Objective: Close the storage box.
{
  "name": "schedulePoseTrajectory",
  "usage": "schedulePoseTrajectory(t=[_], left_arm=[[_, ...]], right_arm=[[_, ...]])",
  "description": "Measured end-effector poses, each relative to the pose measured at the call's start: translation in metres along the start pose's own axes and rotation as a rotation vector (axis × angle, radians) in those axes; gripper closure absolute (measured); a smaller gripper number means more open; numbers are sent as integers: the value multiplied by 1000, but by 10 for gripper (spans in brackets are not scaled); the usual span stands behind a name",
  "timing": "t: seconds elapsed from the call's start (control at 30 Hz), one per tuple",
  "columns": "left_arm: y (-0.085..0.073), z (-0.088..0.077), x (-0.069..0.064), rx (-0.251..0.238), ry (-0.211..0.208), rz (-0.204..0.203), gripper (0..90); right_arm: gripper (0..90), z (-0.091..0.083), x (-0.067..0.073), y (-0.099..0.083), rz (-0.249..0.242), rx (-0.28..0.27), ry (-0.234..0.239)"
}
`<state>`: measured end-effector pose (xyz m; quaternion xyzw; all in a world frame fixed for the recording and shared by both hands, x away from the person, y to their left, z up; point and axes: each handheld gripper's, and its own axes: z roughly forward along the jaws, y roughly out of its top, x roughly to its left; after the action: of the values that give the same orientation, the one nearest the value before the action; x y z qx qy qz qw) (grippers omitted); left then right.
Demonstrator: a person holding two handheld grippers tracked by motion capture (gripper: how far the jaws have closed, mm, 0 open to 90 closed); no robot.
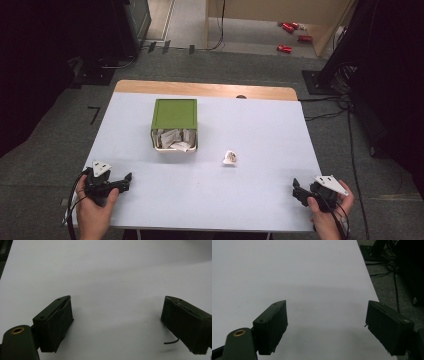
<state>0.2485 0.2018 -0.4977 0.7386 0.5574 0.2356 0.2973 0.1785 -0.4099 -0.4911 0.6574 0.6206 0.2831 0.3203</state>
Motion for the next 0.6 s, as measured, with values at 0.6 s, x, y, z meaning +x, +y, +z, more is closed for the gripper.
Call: schedulePoseTrajectory(t=[0.6], left_arm=[[0,0,0,-1,0,0,109]], right_arm=[[178,3,-18,-16,8,26,56]])
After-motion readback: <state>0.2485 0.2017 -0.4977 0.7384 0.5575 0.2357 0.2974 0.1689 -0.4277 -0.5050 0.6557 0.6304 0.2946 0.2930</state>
